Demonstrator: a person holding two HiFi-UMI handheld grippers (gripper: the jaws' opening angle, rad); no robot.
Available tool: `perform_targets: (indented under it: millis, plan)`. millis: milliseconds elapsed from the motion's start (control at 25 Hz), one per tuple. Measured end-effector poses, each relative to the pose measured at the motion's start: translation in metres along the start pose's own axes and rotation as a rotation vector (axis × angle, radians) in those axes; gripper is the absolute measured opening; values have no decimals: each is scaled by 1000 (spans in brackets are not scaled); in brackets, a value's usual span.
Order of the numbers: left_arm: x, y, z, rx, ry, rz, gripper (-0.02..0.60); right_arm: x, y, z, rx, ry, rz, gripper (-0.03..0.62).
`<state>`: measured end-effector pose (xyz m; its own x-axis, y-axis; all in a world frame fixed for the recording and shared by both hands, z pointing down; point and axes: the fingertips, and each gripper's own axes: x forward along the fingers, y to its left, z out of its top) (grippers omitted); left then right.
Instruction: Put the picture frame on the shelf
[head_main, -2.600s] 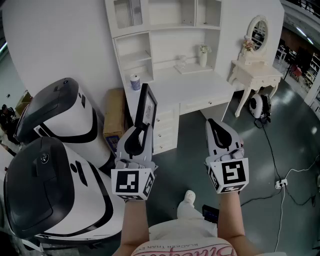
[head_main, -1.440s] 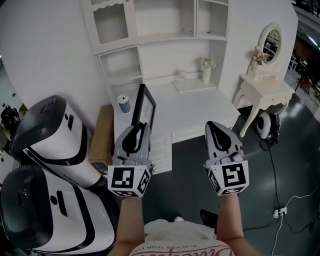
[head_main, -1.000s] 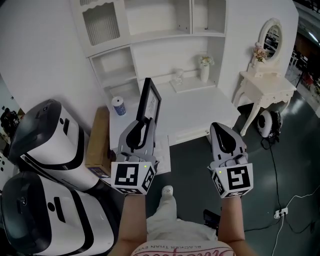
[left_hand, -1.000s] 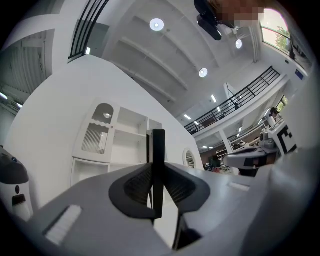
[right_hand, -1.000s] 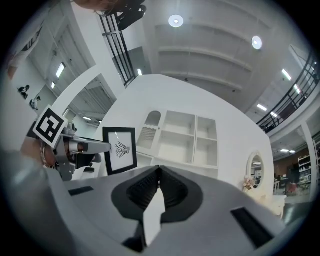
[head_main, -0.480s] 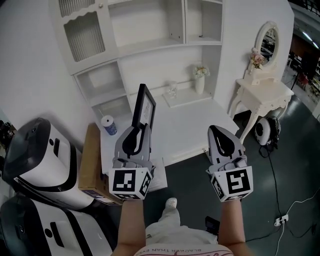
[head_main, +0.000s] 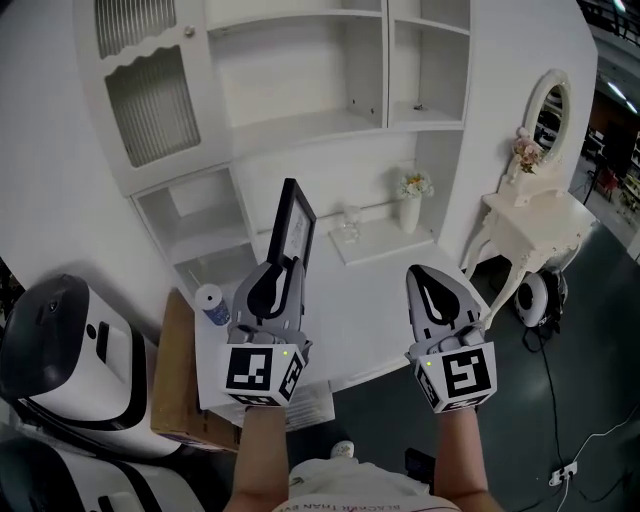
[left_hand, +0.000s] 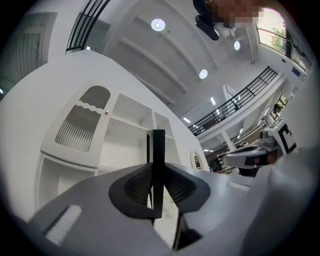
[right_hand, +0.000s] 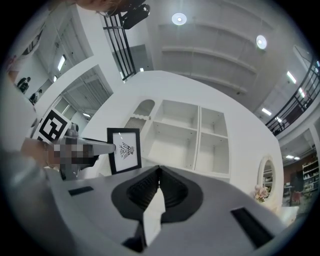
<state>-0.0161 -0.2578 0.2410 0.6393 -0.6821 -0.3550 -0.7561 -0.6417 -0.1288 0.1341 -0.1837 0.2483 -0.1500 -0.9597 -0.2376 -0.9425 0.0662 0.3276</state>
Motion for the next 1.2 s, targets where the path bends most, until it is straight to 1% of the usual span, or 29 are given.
perform_targets:
  millis: [280, 360, 560, 760, 960, 1120, 1200]
  plan:
    - [70, 37, -19, -35, -16, -16, 75, 75, -25, -17, -2, -4, -8, 9]
    - [87, 47, -25, -72, -17, -15, 74, 92, -33, -24, 11, -4, -14, 9]
    - [124, 69, -38, -208, -9, -6, 74, 129, -49, -34, 47, -12, -32, 9]
    - [151, 78, -37, -264, -13, -5, 74, 153, -63, -37, 31, -21, -31, 9]
    - [179, 83, -37, -330, -24, -19, 74, 178, -74, -31, -23, -66, -11, 9]
    - [203, 87, -32, -331, -35, 9, 75, 202, -86, -33, -32, -78, 18, 9]
    - [214, 91, -30, -354, -47, 21, 75, 214, -89, -38, -38, -79, 46, 9]
